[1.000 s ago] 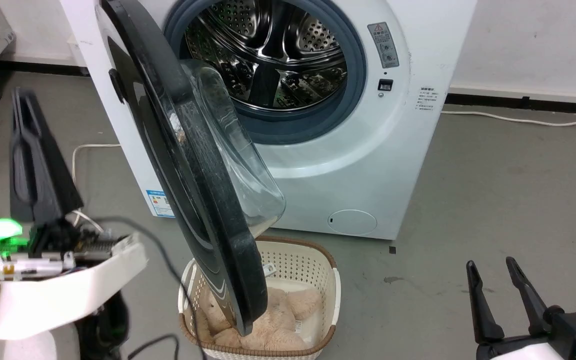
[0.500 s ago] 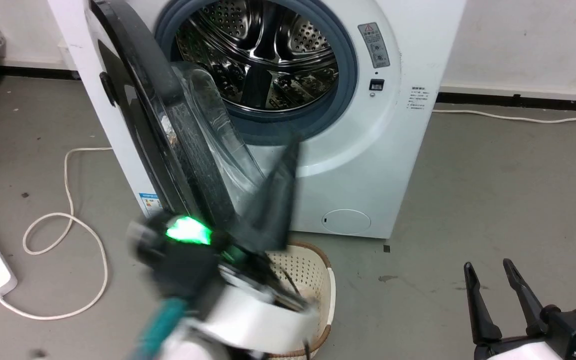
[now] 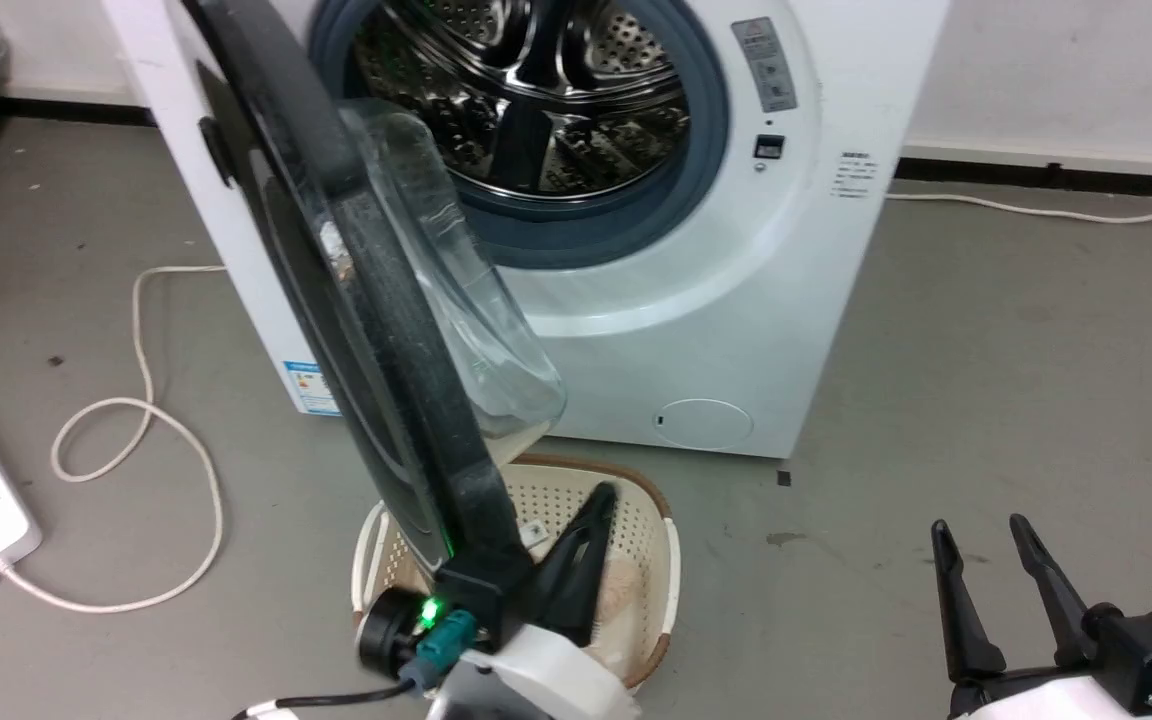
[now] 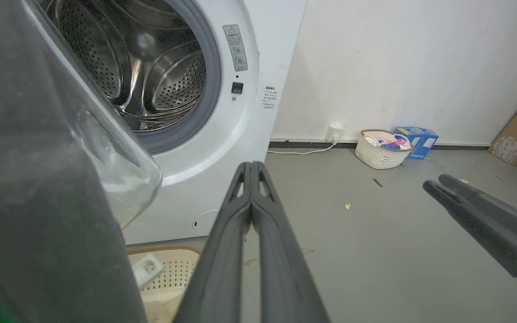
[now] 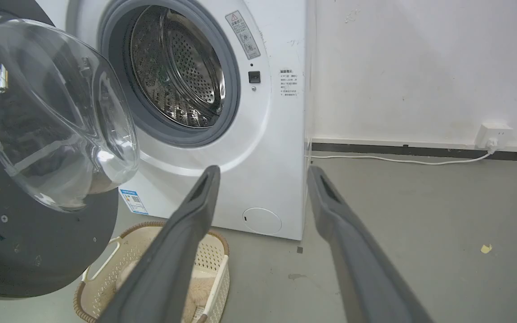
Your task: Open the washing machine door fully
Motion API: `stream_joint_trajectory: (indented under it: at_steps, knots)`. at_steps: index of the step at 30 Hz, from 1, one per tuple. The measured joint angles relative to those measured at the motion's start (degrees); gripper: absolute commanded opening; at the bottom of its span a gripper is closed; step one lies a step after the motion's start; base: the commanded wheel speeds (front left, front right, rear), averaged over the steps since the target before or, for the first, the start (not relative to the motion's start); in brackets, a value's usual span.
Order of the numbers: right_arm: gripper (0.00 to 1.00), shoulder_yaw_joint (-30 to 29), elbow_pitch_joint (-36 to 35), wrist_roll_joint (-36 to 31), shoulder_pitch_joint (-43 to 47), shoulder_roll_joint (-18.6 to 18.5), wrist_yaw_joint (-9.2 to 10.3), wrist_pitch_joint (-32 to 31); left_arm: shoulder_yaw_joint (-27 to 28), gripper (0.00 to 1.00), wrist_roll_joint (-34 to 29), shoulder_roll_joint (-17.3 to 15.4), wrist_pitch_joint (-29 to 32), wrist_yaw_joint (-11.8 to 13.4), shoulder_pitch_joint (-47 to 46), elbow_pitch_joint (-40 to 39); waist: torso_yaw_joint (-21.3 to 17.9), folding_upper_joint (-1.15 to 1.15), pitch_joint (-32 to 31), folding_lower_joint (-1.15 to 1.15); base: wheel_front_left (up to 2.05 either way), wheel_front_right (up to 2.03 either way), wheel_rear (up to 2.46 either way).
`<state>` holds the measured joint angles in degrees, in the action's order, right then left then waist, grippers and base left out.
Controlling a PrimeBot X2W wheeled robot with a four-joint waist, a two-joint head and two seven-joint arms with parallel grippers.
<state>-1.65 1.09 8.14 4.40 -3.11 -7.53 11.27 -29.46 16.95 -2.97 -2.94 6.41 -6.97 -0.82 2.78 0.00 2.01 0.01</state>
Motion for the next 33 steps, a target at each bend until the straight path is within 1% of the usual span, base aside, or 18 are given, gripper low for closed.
stream_joint_trajectory:
  at_steps: [4, 7, 15, 22, 25, 29, 33]
  knots:
    - [1.0, 0.2, 0.3, 0.0, 0.0, 0.0, 0.0, 0.0, 1.8, 0.0, 0.9, -0.6, -1.2, 0.1, 0.0, 5.2, 1.2, 0.0, 0.1, 0.0, 0.0, 0.0, 0.0]
    - [1.0, 0.2, 0.4, 0.0, 0.0, 0.0, 0.0, 0.0, 2.0, 0.0, 1.1, -1.0, -2.1, 0.0, 0.1, 6.8, 2.3, 0.0, 0.2, 0.0, 0.0, 0.0, 0.0]
    - [1.0, 0.5, 0.4, -0.1, 0.1, 0.0, 0.0, -0.4, 2.5, 0.0, 2.4, -1.1, -5.0, 0.2, 1.9, 8.2, 6.6, 0.0, 0.0, -0.01, 0.0, 0.0, 0.0]
    - [1.0, 0.5, 0.3, -0.2, 0.3, 0.0, 0.0, -1.1, 5.0, 0.0, 3.1, -2.4, -6.0, 1.6, 2.6, 7.7, 12.1, 0.0, -0.2, -0.01, 0.0, 0.0, 0.0]
    - [1.0, 0.9, 0.0, -0.6, 0.4, 0.1, 0.0, -1.3, 7.1, 0.0, 3.8, -4.0, -6.2, 2.1, 2.6, 7.0, 14.7, 0.0, 0.0, 0.0, 0.0, 0.0, 0.0]
    - [1.0, 2.0, -0.5, -1.6, 0.3, 0.1, 0.0, -2.2, 10.3, 0.0, 4.4, -7.5, -5.1, 2.5, 2.2, 6.4, 17.8, 0.0, 1.0, -0.01, 0.0, 0.0, 0.0]
    - [1.0, 2.5, -1.6, -2.7, -0.6, 0.1, -0.01, -3.2, 14.6, 0.0, 5.6, -11.2, -4.1, 3.0, 0.6, 6.1, 19.4, 0.0, 3.5, -0.01, 0.0, 0.0, 0.0]
